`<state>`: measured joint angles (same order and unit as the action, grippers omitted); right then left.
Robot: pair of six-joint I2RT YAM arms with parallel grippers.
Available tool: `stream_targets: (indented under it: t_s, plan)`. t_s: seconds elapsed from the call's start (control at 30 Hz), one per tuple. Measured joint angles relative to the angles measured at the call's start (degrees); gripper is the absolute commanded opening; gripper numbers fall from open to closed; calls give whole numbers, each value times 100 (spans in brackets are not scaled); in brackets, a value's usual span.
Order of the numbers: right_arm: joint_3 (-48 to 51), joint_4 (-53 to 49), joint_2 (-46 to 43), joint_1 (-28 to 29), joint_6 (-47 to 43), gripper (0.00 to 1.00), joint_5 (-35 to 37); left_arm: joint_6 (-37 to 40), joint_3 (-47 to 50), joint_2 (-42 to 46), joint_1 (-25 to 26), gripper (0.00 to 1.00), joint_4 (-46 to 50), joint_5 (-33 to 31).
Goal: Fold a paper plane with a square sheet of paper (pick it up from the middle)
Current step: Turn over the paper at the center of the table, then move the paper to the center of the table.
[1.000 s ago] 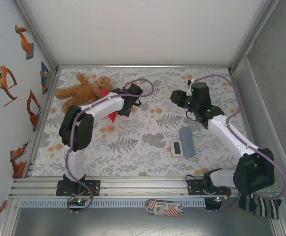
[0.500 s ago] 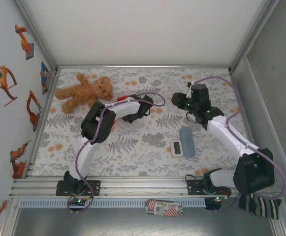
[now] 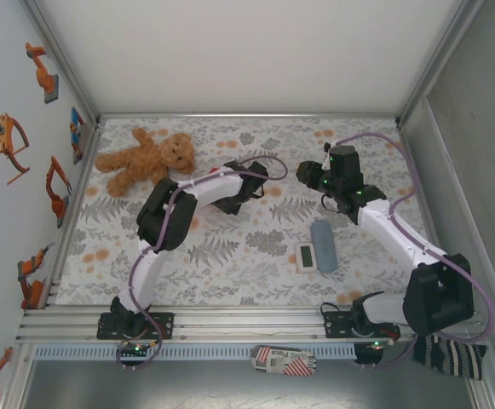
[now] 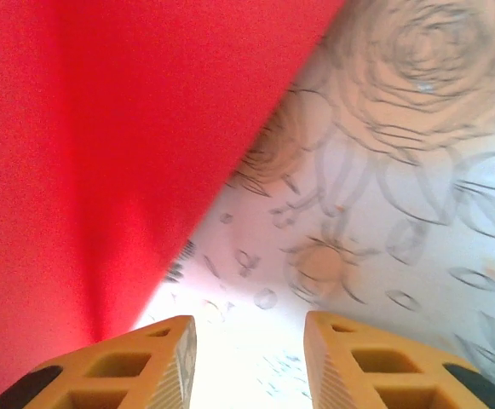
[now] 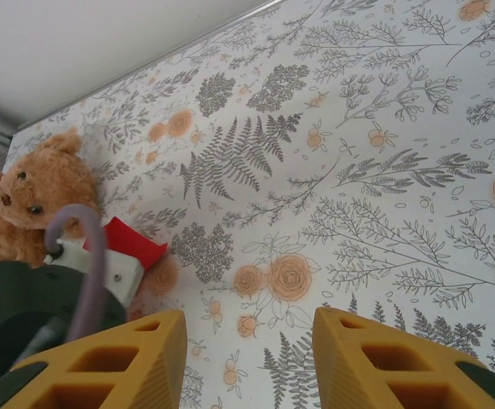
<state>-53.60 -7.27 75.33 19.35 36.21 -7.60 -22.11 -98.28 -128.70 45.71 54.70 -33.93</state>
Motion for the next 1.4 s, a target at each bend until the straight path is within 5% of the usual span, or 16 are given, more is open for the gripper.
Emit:
stream_targets:
  t_s: [0.27,0.53,0.83,1.27,1.4]
  plan:
    - [0,20,61,0,42,46,13,-623,1123,1633,140,63,-774,1722]
    - [-4,22,243,0,149,47,-203,-1078,2083,2992,-348,76,-1657,2173]
    - [-2,136,404,0,313,46,-560,-1128,2570,2529,-1641,76,-2498,3047]
    - [-26,155,717,0,391,46,-686,-1047,2402,1722,-1856,76,-2741,3259]
    - [-42,157,804,0,463,45,-787,-1043,2402,1674,-1853,67,-2800,3471]
